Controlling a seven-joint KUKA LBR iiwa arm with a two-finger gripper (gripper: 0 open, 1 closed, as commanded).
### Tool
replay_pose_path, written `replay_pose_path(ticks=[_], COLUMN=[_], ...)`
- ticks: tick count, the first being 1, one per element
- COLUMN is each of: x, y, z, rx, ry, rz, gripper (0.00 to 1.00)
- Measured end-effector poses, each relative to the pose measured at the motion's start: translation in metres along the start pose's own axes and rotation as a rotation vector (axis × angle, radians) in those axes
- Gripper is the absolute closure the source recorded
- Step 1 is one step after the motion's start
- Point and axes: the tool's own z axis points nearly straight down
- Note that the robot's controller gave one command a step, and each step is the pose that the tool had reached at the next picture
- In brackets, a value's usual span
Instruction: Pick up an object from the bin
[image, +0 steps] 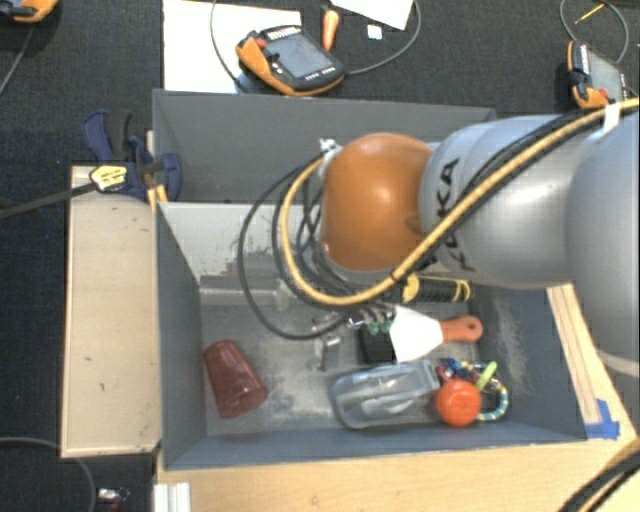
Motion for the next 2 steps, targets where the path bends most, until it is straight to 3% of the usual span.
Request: replay_pose_path(ticks=[1,2], x=[0.01,0.018], y=[0.026,0.016], z=[-0.004,0.018], rx=[0.001,0.001], ry=[-0.005,-0.009], rz=[0.097,-0.029], gripper=[0.0,0.0])
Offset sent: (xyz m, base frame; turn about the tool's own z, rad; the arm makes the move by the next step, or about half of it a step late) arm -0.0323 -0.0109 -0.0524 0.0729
